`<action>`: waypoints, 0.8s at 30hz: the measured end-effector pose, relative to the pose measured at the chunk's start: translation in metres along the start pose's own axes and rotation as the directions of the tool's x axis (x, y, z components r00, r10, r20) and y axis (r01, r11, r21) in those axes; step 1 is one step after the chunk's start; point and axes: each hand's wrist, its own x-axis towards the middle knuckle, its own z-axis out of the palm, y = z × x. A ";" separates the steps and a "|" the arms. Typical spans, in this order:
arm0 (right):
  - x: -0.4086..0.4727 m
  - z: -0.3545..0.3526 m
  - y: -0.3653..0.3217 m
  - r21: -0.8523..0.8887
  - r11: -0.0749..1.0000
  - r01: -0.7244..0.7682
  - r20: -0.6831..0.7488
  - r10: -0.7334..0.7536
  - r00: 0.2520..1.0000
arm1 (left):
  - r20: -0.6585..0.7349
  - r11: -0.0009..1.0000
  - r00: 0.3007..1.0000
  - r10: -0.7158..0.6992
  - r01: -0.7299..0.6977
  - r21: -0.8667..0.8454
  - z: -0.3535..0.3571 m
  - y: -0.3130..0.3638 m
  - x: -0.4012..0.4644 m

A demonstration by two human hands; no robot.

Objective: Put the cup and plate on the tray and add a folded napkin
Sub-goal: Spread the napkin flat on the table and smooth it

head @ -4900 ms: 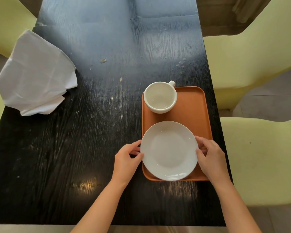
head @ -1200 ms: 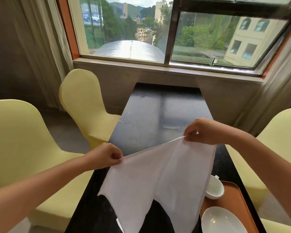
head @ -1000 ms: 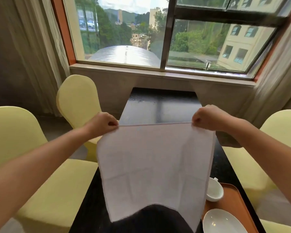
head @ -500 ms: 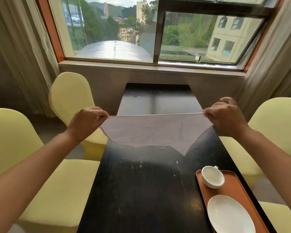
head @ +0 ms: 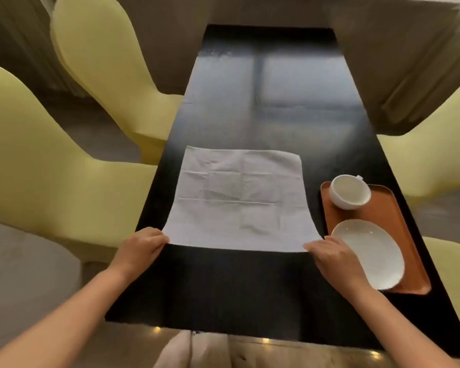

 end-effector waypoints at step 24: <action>-0.147 0.082 -0.050 0.071 0.984 -0.163 0.011 0.162 0.987 | -0.083 0.997 0.994 -0.077 0.077 -0.008 0.099 0.003 -0.145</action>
